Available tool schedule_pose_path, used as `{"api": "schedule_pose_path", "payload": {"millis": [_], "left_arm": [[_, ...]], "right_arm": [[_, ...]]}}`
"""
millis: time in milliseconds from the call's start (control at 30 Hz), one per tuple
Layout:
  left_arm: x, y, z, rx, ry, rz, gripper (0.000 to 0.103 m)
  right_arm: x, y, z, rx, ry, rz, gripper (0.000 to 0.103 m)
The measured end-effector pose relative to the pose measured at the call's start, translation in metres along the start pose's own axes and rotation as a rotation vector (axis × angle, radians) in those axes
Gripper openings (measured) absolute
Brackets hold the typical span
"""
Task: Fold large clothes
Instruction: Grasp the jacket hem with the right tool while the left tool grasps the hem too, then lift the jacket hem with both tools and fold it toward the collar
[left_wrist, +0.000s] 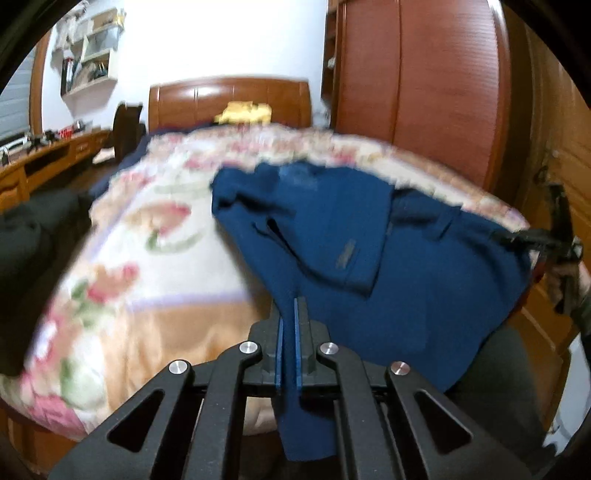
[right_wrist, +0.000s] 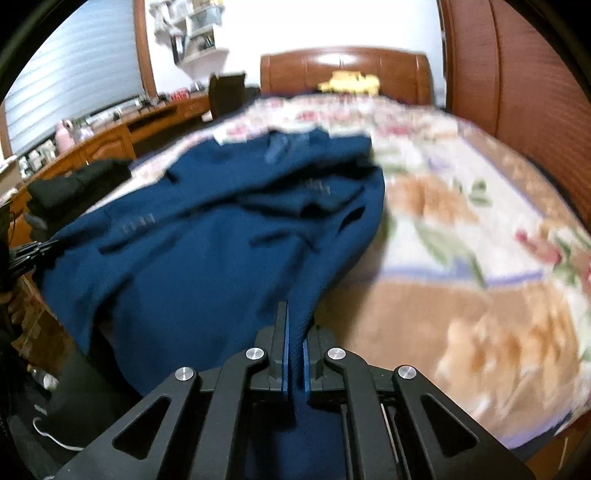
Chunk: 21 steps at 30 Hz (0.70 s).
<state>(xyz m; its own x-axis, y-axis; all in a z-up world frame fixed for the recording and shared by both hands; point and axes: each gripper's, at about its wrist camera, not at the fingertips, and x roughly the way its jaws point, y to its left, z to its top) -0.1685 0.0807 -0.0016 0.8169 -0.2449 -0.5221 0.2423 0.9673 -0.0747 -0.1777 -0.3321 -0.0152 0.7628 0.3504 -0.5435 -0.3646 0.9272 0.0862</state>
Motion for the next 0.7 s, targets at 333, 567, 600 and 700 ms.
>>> {"api": "schedule_pose_path", "payload": {"millis": [333, 567, 600, 700], "left_arm": [[-0.05, -0.013, 0.084, 0.013, -0.19, -0.029, 0.003], [-0.081, -0.023, 0.12, 0.067, -0.268, -0.012, 0.003], [-0.089, -0.025, 0.125, 0.074, -0.284, -0.012, 0.003], [-0.105, -0.029, 0.137, 0.076, -0.319, -0.019, 0.003]], "right_arm": [[-0.063, 0.011, 0.06, -0.008, -0.226, 0.004, 0.004], [-0.114, 0.017, 0.076, -0.031, -0.332, 0.014, 0.004], [-0.121, 0.018, 0.078, -0.036, -0.346, 0.015, 0.004], [-0.147, 0.021, 0.077, -0.046, -0.396, 0.021, 0.004]]}}
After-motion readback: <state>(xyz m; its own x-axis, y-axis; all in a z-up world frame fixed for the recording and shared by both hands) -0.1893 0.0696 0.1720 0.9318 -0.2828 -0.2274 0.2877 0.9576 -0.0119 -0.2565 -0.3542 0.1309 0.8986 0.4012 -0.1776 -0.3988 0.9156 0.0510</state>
